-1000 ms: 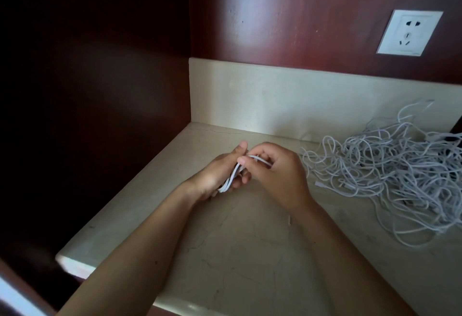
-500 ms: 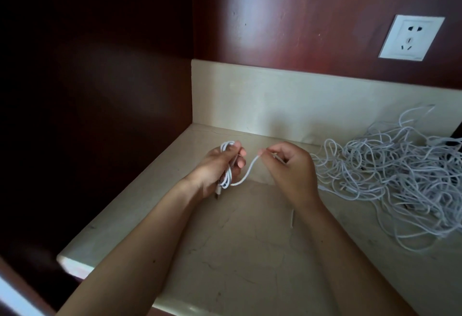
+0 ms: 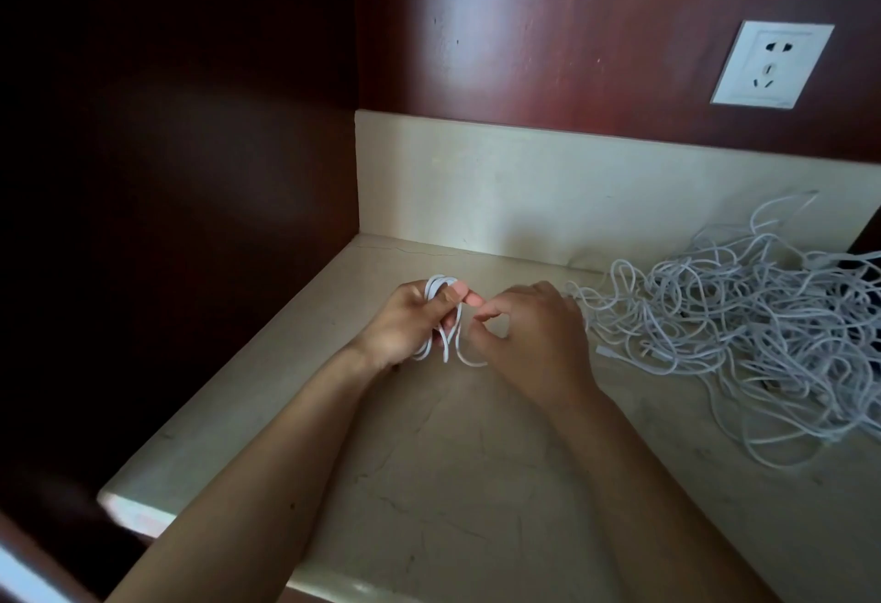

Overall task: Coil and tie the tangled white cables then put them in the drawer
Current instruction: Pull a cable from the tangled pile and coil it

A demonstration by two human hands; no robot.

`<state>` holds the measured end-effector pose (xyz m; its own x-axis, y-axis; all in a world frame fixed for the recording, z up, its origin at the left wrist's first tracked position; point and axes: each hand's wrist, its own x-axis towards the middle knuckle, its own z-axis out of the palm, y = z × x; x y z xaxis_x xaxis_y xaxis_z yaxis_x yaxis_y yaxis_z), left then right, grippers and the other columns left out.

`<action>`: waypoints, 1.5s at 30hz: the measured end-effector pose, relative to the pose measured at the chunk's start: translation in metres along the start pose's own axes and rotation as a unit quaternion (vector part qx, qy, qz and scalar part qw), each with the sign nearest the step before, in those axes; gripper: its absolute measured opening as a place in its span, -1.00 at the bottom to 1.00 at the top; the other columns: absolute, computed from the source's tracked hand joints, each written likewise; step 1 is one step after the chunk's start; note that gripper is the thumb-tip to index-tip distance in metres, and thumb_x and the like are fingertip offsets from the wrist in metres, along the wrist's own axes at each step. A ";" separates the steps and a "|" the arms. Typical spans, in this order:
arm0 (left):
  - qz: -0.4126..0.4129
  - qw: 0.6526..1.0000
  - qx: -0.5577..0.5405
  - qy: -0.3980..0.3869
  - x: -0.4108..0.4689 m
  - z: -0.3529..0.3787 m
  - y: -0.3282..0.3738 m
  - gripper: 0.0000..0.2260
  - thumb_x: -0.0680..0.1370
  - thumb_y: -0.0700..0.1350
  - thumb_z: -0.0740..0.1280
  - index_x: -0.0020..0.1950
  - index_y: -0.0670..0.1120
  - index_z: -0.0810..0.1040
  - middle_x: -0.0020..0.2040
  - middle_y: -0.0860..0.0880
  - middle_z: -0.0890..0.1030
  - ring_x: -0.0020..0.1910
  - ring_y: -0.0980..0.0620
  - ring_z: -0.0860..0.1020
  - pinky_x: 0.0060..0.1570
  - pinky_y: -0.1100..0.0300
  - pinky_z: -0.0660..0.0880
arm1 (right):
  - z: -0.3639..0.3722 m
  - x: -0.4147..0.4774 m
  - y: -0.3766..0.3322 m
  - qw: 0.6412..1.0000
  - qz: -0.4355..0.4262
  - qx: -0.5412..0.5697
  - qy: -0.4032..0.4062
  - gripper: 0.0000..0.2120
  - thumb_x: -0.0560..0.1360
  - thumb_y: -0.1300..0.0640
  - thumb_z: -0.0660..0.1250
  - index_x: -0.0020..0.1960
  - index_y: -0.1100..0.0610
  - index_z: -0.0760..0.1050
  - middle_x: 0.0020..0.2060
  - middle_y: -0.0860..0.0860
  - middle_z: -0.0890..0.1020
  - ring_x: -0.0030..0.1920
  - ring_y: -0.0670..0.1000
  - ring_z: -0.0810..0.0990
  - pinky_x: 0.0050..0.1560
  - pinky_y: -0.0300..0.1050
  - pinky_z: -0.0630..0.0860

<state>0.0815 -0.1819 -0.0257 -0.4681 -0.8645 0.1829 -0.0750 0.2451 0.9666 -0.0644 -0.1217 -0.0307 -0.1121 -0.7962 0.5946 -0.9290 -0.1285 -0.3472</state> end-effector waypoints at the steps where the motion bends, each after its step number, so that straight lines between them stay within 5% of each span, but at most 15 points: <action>1: -0.001 1.000 0.001 -0.004 0.000 -0.001 -0.001 -0.72 0.65 -0.05 0.22 -0.13 -0.01 0.70 -0.42 0.01 0.49 -0.30 -0.06 0.51 -0.19 0.16 0.48 | -0.001 0.000 -0.001 1.000 -0.001 -0.015 -0.002 -0.62 0.33 -0.24 0.15 -0.21 -0.08 0.67 -0.24 -0.11 0.66 -0.09 0.02 0.54 -0.04 -0.08 0.30; 4: -0.008 1.000 -0.015 -0.013 0.000 -0.002 0.000 -0.71 0.65 -0.04 0.21 0.05 -0.17 0.65 -0.41 0.04 0.51 -0.39 0.11 0.54 -0.27 0.31 0.47 | -0.005 0.002 -0.002 0.998 -0.009 -0.038 -0.047 -0.59 0.31 -0.32 0.20 -0.13 -0.11 0.67 -0.16 -0.13 0.68 -0.01 -0.03 0.52 -0.01 -0.09 0.16; 8: -0.010 0.999 -0.022 -0.030 -0.003 -0.001 0.002 -0.70 0.60 0.16 0.21 0.06 0.06 0.66 -0.26 -0.20 0.55 -0.28 -0.03 0.60 -0.28 0.17 0.41 | -0.004 0.001 -0.001 0.990 -0.044 -0.092 -0.102 -0.70 0.37 -0.28 0.28 -0.11 -0.15 0.68 -0.09 -0.15 0.66 0.08 -0.05 0.45 0.03 -0.06 0.10; 15: -0.023 0.999 -0.034 -0.007 -0.002 0.000 0.001 -0.72 0.67 -0.02 0.16 0.07 -0.09 0.63 -0.26 -0.11 0.56 -0.41 0.11 0.56 -0.37 0.30 0.48 | -0.007 0.003 0.002 0.992 -0.015 -0.128 0.002 -0.88 0.38 -0.02 0.35 -0.29 -0.07 0.64 -0.20 -0.13 0.63 0.01 0.01 0.47 0.02 -0.06 0.10; 21: 0.000 1.000 0.007 0.011 -0.006 0.003 0.005 -0.74 0.66 -0.08 0.20 -0.01 -0.19 0.62 -0.31 -0.16 0.45 -0.54 0.22 0.42 -0.53 0.42 0.33 | -0.008 0.003 -0.006 0.998 -0.008 -0.027 0.052 -0.78 0.34 -0.15 0.28 -0.18 -0.09 0.63 -0.29 -0.14 0.65 -0.12 -0.01 0.55 0.04 -0.07 0.14; 23: 0.011 1.000 -0.008 -0.009 -0.008 0.003 0.008 -0.76 0.66 -0.08 0.18 -0.01 -0.11 0.62 -0.29 -0.21 0.51 -0.51 0.19 0.45 -0.48 0.42 0.37 | -0.008 0.002 -0.006 0.999 -0.006 -0.029 0.012 -0.74 0.35 -0.24 0.29 -0.18 -0.11 0.63 -0.30 -0.16 0.64 -0.13 -0.07 0.52 0.04 -0.09 0.11; 25: 0.014 0.999 -0.013 -0.026 -0.010 0.004 0.011 -0.77 0.67 -0.09 0.18 -0.07 -0.08 0.59 -0.06 -0.37 0.58 -0.47 0.20 0.48 -0.45 0.45 0.38 | -0.007 0.000 -0.005 0.999 -0.004 -0.045 -0.030 -0.73 0.40 -0.29 0.32 -0.16 -0.13 0.65 -0.27 -0.17 0.64 -0.10 -0.10 0.50 0.05 -0.09 0.09; 27: 0.014 1.000 0.002 -0.023 -0.011 0.004 0.011 -0.71 0.67 -0.13 0.17 -0.19 -0.20 0.52 0.13 -0.29 0.60 -0.46 0.25 0.53 -0.50 0.49 0.34 | -0.008 0.001 -0.005 0.998 -0.003 -0.033 -0.061 -0.72 0.42 -0.29 0.33 -0.16 -0.12 0.65 -0.24 -0.16 0.66 -0.06 -0.11 0.53 0.05 -0.07 0.12; 30: 0.028 0.999 0.013 -0.007 -0.006 0.002 0.004 -0.64 0.66 -0.10 0.19 -0.30 -0.23 0.47 -0.09 -0.19 0.65 -0.10 0.25 0.63 -0.29 0.40 0.45 | -0.012 0.001 -0.006 0.993 0.027 0.047 -0.101 -0.75 0.36 -0.26 0.42 -0.17 -0.09 0.64 -0.22 -0.18 0.67 -0.05 -0.20 0.57 0.09 -0.06 0.17; 31: 0.028 0.999 0.014 -0.009 -0.005 0.001 0.002 -0.63 0.66 -0.08 0.20 -0.31 -0.20 0.47 -0.25 -0.14 0.61 -0.05 0.21 0.64 -0.25 0.34 0.47 | -0.013 0.001 -0.006 0.987 0.054 0.093 -0.122 -0.77 0.33 -0.23 0.47 -0.16 -0.10 0.62 -0.22 -0.21 0.66 -0.05 -0.26 0.56 0.14 -0.07 0.22; 33: 0.011 1.000 0.015 -0.022 -0.005 0.001 0.000 -0.70 0.65 -0.04 0.21 -0.19 -0.18 0.53 -0.45 0.00 0.46 -0.40 0.10 0.56 -0.46 0.25 0.40 | -0.014 0.003 -0.005 0.961 0.120 0.191 -0.159 -0.77 0.27 -0.11 0.47 -0.13 -0.09 0.56 -0.20 -0.19 0.67 -0.04 -0.26 0.58 0.17 -0.07 0.38; 35: -0.017 0.999 0.014 -0.047 -0.005 0.002 0.000 -0.76 0.65 -0.04 0.20 0.09 -0.15 0.58 -0.47 0.04 0.35 -0.57 0.10 0.30 -0.58 0.30 0.23 | -0.017 0.005 -0.005 0.932 0.174 0.271 -0.163 -0.82 0.32 0.01 0.38 -0.09 -0.03 0.50 -0.14 -0.06 0.68 -0.08 -0.09 0.61 0.03 -0.06 0.49; 38: -0.038 0.997 0.007 -0.071 -0.007 0.005 0.002 -0.72 0.67 -0.05 0.18 0.35 -0.05 0.49 -0.45 0.03 0.28 -0.57 0.12 0.21 -0.59 0.35 0.18 | -0.018 0.011 -0.002 0.897 0.232 0.342 -0.156 -0.88 0.48 0.19 0.34 -0.03 0.04 0.46 -0.05 0.12 0.67 -0.17 -0.02 0.56 -0.13 -0.11 0.45; 41: -0.039 0.995 0.017 -0.092 -0.010 0.009 0.008 -0.81 0.66 -0.05 0.19 0.22 0.00 0.53 -0.45 0.05 0.29 -0.56 0.13 0.20 -0.59 0.35 0.15 | -0.016 0.012 -0.001 0.870 0.241 0.408 -0.132 -0.85 0.50 0.31 0.31 -0.05 0.08 0.44 -0.22 0.05 0.66 -0.20 -0.02 0.60 -0.08 -0.09 0.49; 45: -0.030 0.991 0.061 -0.118 -0.013 0.012 0.009 -0.90 0.65 -0.15 0.24 -0.04 0.00 0.50 -0.40 0.01 0.31 -0.55 0.15 0.22 -0.57 0.34 0.14 | -0.022 0.012 -0.006 0.831 0.245 0.489 -0.107 -0.84 0.50 0.42 0.23 -0.01 0.21 0.46 -0.35 0.09 0.55 -0.41 -0.05 0.56 -0.27 -0.18 0.58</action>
<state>0.0768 -0.1634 -0.0218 -0.6516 -0.7558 0.0647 -0.2080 0.2601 0.9429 -0.0679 -0.1172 -0.0053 -0.2297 -0.9678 0.1030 -0.0486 -0.0943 -0.9944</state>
